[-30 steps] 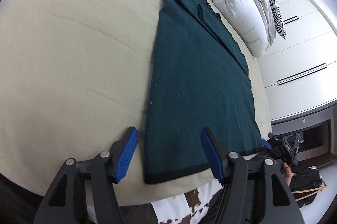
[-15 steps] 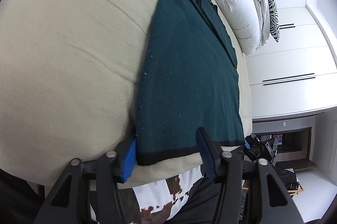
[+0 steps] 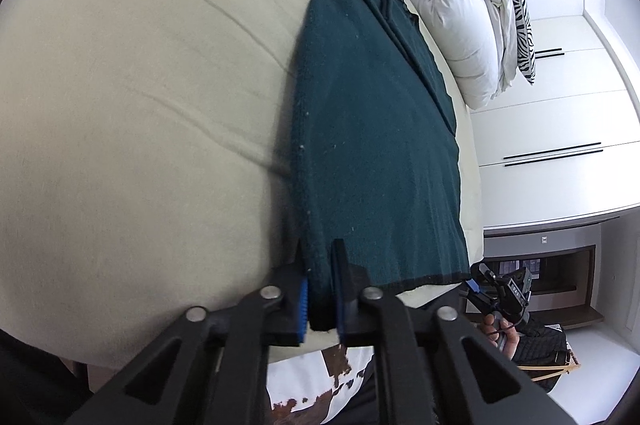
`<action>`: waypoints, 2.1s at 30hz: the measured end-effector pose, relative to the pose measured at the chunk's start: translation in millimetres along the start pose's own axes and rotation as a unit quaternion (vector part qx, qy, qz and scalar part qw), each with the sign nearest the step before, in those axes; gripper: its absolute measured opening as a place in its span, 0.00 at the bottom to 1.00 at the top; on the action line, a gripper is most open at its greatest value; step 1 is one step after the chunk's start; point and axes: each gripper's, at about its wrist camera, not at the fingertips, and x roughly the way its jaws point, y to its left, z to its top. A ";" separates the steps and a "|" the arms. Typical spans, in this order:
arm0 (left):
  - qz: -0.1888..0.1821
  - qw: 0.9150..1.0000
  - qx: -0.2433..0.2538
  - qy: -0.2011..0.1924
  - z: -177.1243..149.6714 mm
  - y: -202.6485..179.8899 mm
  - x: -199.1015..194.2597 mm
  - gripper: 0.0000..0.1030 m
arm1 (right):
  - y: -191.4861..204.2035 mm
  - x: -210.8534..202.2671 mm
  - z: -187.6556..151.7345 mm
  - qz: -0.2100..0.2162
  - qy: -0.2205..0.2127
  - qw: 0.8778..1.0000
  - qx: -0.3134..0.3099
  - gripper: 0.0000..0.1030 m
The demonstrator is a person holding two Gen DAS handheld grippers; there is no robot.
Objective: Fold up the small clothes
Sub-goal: 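Grasp the sweater hem with both grippers and fold it toward the collar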
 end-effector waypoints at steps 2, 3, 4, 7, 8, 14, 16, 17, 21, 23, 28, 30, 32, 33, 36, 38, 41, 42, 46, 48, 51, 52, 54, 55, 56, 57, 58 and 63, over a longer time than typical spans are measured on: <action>0.002 1.000 0.005 -0.002 -0.6 -1.0 -0.8 0.07 | 3.7 3.9 0.2 0.005 0.008 1.000 -0.002 0.49; 0.002 1.000 0.006 -0.003 -0.3 -0.4 -1.9 0.07 | 5.3 6.6 -0.1 0.006 0.013 1.000 -0.002 0.45; 0.002 1.000 0.010 -0.005 -0.3 -1.5 -2.9 0.07 | 6.5 8.9 -0.2 0.004 0.018 1.000 -0.002 0.40; 0.004 1.000 0.019 -0.009 -0.1 -3.5 -5.6 0.07 | 7.2 11.8 0.0 0.001 0.022 1.000 0.000 0.26; 0.003 1.000 0.021 -0.011 -0.1 -4.6 -6.3 0.07 | 6.5 11.4 -0.5 0.000 0.019 1.000 0.002 0.21; -0.014 0.999 0.024 -0.023 2.3 -8.6 -14.6 0.06 | 6.0 7.4 -2.6 0.001 0.006 1.000 0.004 0.06; -0.027 0.999 0.024 -0.033 4.7 -10.7 -21.1 0.06 | 9.0 2.3 -1.3 0.013 -0.007 1.000 0.008 0.06; -0.034 0.998 0.024 -0.039 6.6 -12.6 -25.3 0.06 | 9.4 0.5 -0.5 0.018 -0.011 1.000 0.009 0.05; -0.058 0.996 0.025 -0.062 14.5 -25.0 -40.0 0.06 | 21.8 -10.2 5.0 0.041 -0.033 0.999 0.005 0.05; -0.077 0.994 0.024 -0.075 21.3 -32.0 -47.7 0.06 | 30.2 -14.7 9.2 0.050 -0.044 0.998 0.001 0.05; -0.114 0.988 0.026 -0.098 39.8 -49.4 -58.1 0.06 | 54.2 -20.1 25.1 0.088 -0.068 0.994 -0.007 0.05; -0.121 0.987 0.025 -0.106 48.4 -54.7 -59.9 0.06 | 62.4 -21.1 34.6 0.100 -0.081 0.992 -0.007 0.05; -0.124 0.985 0.026 -0.116 58.6 -59.5 -61.7 0.06 | 69.4 -22.1 44.6 0.105 -0.092 0.990 -0.005 0.05; -0.126 0.984 0.026 -0.120 63.9 -61.3 -62.2 0.06 | 72.3 -23.5 50.0 0.108 -0.098 0.989 -0.004 0.05; -0.129 0.983 0.018 -0.130 82.0 -63.2 -63.2 0.06 | 81.9 -24.5 66.8 0.114 -0.119 0.986 -0.004 0.05; -0.135 0.981 0.011 -0.137 96.0 -63.9 -64.4 0.06 | 87.6 -23.8 79.6 0.118 -0.130 0.984 -0.002 0.05; -0.137 0.980 0.010 -0.144 113.8 -67.5 -65.2 0.06 | 95.5 -22.3 100.8 0.121 -0.147 0.982 -0.001 0.05; -0.137 0.980 0.011 -0.146 120.4 -69.6 -64.6 0.06 | 98.8 -20.4 110.6 0.121 -0.153 0.981 0.000 0.05; -0.132 0.979 0.017 -0.151 150.3 -79.8 -56.3 0.06 | 113.0 -10.7 147.0 0.105 -0.169 0.980 -0.010 0.05; -0.132 0.979 0.011 -0.153 167.9 -81.8 -49.5 0.06 | 122.2 -2.4 166.6 0.095 -0.175 0.980 -0.018 0.05; -0.131 0.979 0.005 -0.154 190.3 -84.5 -37.9 0.06 | 133.5 12.9 195.6 0.085 -0.179 0.980 -0.023 0.05; -0.128 0.980 0.005 -0.154 198.7 -85.7 -33.0 0.06 | 138.3 20.9 208.9 0.077 -0.180 0.980 -0.026 0.05; -0.125 0.980 0.000 -0.153 215.4 -85.8 -23.0 0.06 | 143.1 37.0 224.7 0.069 -0.179 0.981 -0.025 0.05; -0.125 0.980 -0.002 -0.152 222.1 -85.1 -19.2 0.06 | 144.3 45.9 235.2 0.065 -0.178 0.982 -0.022 0.05; -0.122 0.981 -0.004 -0.152 230.8 -84.0 -14.2 0.06 | 145.4 54.9 245.5 0.061 -0.177 0.982 -0.020 0.05; -0.120 0.981 -0.006 -0.153 236.6 -82.2 -10.8 0.06 | 146.1 61.5 251.2 0.059 -0.178 0.982 -0.019 0.05; -0.119 0.981 -0.010 -0.152 245.3 -80.4 -5.9 0.06 | 147.9 71.5 263.0 0.058 -0.176 0.983 -0.018 0.05; -0.111 0.981 -0.020 -0.155 284.1 -74.5 13.6 0.06 | 158.4 111.0 307.1 0.043 -0.176 0.983 -0.018 0.05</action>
